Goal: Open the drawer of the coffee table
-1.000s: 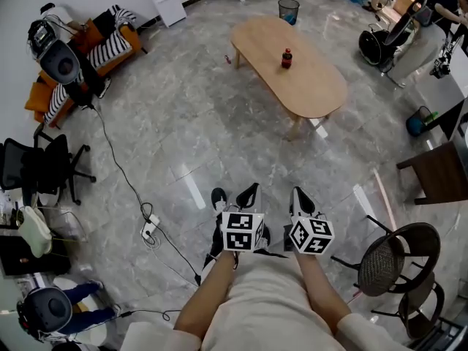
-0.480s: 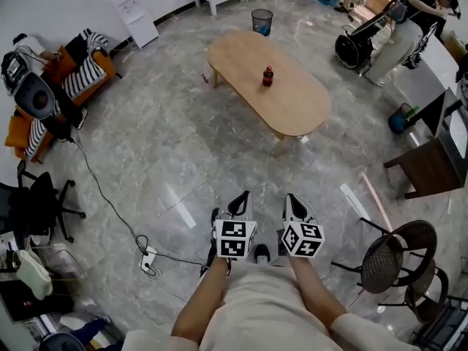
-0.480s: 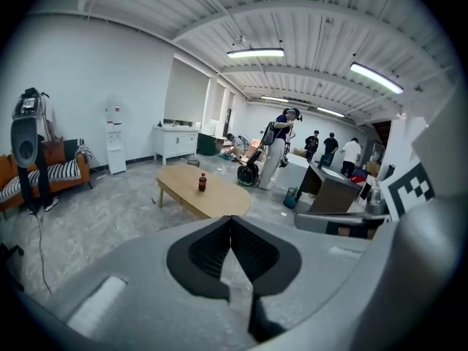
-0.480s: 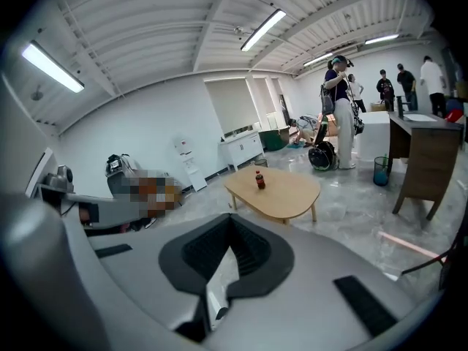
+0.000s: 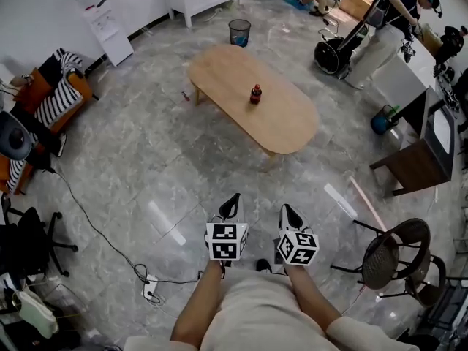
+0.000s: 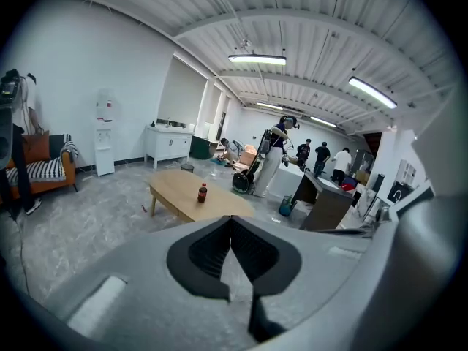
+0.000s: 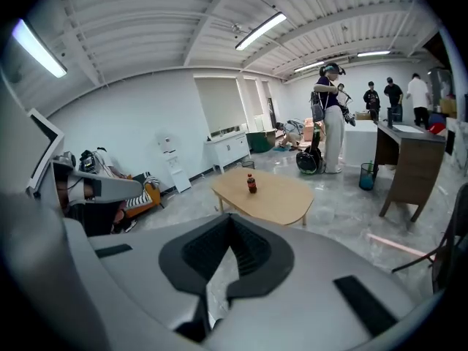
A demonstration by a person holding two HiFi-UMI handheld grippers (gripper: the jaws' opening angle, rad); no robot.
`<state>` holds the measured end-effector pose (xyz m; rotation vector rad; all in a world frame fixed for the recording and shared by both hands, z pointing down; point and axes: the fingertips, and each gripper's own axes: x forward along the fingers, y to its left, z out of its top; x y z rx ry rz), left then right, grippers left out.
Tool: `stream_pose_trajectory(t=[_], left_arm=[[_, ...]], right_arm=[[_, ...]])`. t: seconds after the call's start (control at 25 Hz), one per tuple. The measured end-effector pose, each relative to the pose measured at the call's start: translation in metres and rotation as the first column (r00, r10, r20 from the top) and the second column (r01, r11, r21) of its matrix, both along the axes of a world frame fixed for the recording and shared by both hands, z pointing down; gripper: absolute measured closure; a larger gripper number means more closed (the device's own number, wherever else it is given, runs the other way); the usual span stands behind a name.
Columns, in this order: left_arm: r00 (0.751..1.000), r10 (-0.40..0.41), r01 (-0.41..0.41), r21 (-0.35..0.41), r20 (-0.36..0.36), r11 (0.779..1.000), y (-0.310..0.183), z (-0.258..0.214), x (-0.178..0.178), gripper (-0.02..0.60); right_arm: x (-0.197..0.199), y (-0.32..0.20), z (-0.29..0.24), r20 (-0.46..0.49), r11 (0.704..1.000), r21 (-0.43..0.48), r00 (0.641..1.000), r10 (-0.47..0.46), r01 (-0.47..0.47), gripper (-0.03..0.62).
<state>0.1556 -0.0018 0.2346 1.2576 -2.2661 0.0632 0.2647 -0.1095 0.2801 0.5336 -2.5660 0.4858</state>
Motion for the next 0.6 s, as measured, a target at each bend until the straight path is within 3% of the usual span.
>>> stream_pose_trajectory(t=[0.28,0.6], left_arm=[[0.998,0.062,-0.062,0.004,0.017,0.998,0.015,-0.003,-0.069,0.571],[0.991,0.132,-0.131,0.036,-0.029,0.991,0.023,0.004,-0.127,0.571]], right_arm=[[-0.046,0.001,-0.001,-0.011,0.994,0.045,0.995,0.098,-0.098,0.579],[-0.076,0.010,-0.009,-0.001,0.977,0.075,0.980,0.198,-0.198,0.579]])
